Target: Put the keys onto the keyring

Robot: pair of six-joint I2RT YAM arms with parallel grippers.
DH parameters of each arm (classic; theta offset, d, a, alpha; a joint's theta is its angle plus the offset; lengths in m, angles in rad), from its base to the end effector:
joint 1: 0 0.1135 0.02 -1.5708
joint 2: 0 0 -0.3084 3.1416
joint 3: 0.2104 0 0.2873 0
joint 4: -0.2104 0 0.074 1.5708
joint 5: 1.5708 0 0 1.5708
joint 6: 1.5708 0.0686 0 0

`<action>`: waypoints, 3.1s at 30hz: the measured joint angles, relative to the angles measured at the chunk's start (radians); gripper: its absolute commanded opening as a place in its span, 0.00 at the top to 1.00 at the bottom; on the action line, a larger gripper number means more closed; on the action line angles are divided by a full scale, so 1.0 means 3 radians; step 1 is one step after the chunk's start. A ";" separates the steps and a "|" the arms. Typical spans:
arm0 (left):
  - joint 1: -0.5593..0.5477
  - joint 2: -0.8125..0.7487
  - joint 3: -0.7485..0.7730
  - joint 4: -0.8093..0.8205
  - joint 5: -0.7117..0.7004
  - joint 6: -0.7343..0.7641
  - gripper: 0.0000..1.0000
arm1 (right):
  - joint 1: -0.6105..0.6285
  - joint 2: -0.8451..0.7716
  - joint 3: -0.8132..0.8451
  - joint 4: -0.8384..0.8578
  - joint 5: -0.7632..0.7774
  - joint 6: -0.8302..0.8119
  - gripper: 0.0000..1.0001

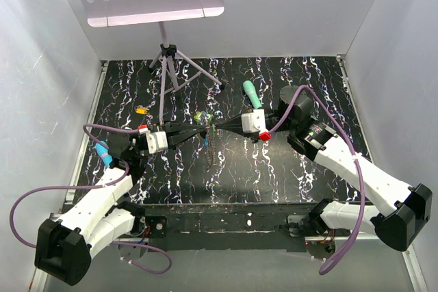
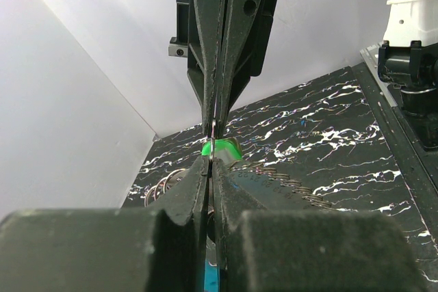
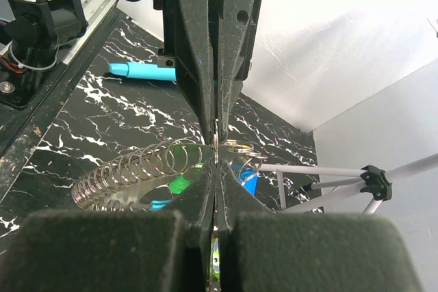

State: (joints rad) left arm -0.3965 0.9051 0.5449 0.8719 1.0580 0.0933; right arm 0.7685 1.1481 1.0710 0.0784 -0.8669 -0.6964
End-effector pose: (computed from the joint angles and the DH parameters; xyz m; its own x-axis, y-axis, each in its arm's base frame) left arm 0.1683 -0.1353 0.3659 0.5327 -0.1735 -0.8284 0.8443 0.1761 0.5061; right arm 0.1769 0.2438 0.4331 0.6408 0.0421 -0.7665 -0.7650 -0.0489 -0.6422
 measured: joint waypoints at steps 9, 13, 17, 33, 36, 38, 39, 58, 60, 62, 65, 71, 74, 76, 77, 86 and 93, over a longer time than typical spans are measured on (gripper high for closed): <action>0.0000 0.0000 -0.0003 0.0018 0.0001 -0.0011 1.00 | 0.0005 0.0000 0.0000 0.0014 0.0000 0.0046 0.99; 0.0000 0.0000 -0.0013 0.0058 0.0001 -0.0023 1.00 | 0.0009 0.0000 0.0000 0.0025 -0.0001 0.0060 0.99; 0.0000 0.0000 -0.0033 0.0090 0.0001 -0.0037 1.00 | 0.0019 0.0004 0.0000 0.0027 -0.0001 0.0070 0.99; 0.0000 0.0000 -0.0039 0.0139 0.0009 -0.0088 1.00 | 0.0041 0.0023 0.0000 0.0093 -0.0028 0.0118 0.99; 0.0000 0.0000 -0.0039 0.0123 0.0011 -0.0085 1.00 | 0.0042 0.0036 0.0001 0.0100 -0.0039 0.0128 0.99; 0.0000 0.0000 -0.0039 0.0097 0.0013 -0.0080 1.00 | 0.0043 0.0045 0.0001 0.0099 -0.0043 0.0132 0.99; 0.0000 0.0000 -0.0039 0.0085 0.0013 -0.0076 1.00 | 0.0043 0.0050 0.0001 0.0099 -0.0050 0.0136 0.99; 0.0000 -0.0011 -0.0039 -0.0080 0.0013 0.0019 1.00 | 0.0052 0.0076 0.0010 0.0066 -0.0051 0.0153 0.99; 0.0000 -0.0013 -0.0039 -0.0100 0.0011 0.0027 1.00 | 0.0056 0.0079 0.0020 0.0046 -0.0051 0.0151 0.99; 0.0000 -0.0013 -0.0039 -0.0117 0.0011 0.0031 1.00 | 0.0060 0.0079 0.0028 0.0023 -0.0051 0.0149 0.99; 0.0000 -0.0013 -0.0039 -0.0139 0.0013 0.0036 1.00 | 0.0065 0.0083 0.0043 0.0000 -0.0051 0.0140 0.99; 0.0000 -0.0013 -0.0038 -0.0160 0.0011 0.0027 1.00 | 0.0067 0.0084 0.0047 -0.0036 -0.0051 0.0109 0.99; 0.0000 -0.0013 -0.0038 -0.0163 0.0010 0.0011 1.00 | 0.0075 0.0085 0.0067 -0.0092 -0.0050 0.0055 0.99; 0.0000 -0.0015 -0.0039 -0.0164 0.0009 0.0005 1.00 | 0.0081 0.0085 0.0072 -0.0106 -0.0050 0.0019 0.99; 0.0000 -0.0017 -0.0038 -0.0165 0.0008 0.0001 1.00 | 0.0083 0.0085 0.0072 -0.0111 -0.0050 0.0001 0.99; 0.0000 -0.0019 -0.0011 -0.0298 -0.0011 -0.0027 1.00 | 0.0095 0.0085 0.0090 -0.0248 -0.0047 -0.0197 0.99; 0.0000 -0.0019 0.0039 -0.0476 -0.0043 -0.0055 1.00 | 0.0099 0.0085 0.0090 -0.0322 -0.0033 -0.0331 0.99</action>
State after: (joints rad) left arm -0.3965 0.8993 0.5568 0.7292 1.0451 0.0769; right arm 0.7982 1.1736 1.0981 -0.0181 -0.8768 -0.7956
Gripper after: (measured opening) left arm 0.018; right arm 0.022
